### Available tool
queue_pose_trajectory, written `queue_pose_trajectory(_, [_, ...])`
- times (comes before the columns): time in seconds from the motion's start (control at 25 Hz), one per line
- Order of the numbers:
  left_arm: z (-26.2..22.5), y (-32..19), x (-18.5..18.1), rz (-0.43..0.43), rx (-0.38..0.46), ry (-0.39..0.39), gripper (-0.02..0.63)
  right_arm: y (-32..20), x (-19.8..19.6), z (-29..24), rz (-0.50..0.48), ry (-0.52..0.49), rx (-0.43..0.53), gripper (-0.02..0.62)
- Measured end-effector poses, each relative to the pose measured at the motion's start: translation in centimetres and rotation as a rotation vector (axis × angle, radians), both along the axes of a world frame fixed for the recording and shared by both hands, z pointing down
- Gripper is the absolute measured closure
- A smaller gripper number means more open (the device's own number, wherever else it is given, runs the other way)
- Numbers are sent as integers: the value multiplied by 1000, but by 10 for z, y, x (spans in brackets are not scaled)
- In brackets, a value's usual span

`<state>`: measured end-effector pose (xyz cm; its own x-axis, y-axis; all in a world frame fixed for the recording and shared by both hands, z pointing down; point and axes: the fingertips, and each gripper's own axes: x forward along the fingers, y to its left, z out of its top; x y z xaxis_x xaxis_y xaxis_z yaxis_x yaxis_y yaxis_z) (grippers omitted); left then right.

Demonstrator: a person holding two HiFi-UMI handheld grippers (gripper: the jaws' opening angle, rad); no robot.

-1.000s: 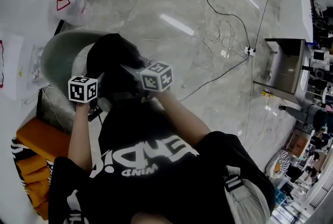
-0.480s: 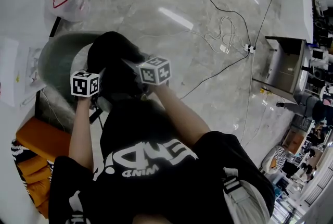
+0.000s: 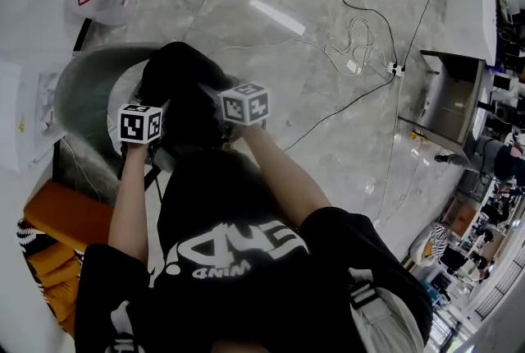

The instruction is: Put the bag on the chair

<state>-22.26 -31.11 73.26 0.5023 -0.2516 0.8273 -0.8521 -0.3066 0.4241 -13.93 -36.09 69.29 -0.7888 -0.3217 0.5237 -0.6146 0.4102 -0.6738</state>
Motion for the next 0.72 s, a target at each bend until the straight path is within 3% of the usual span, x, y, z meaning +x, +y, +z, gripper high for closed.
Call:
queue_pose_trajectory(0.2, [1, 2, 1, -13, 31, -42, 474, 2, 5, 6, 16, 4, -1, 457])
queue_pose_trajectory(0.32, [-2, 2, -2, -49, 37, -48, 421, 4, 9, 5, 23, 12, 16, 423])
queue_pose_trajectory(0.48, [-9, 6, 0, -128, 39, -5, 250, 8, 14, 2, 28, 32, 30, 316])
queue_pose_trajectory(0.6, [-22, 10, 2, -173, 76, 1, 120, 12, 21, -13, 33, 27, 59, 299])
queue_pose_trajectory(0.72, [-34, 19, 3, -197, 101, -19, 67, 17, 30, -30, 38, 20, 86, 273])
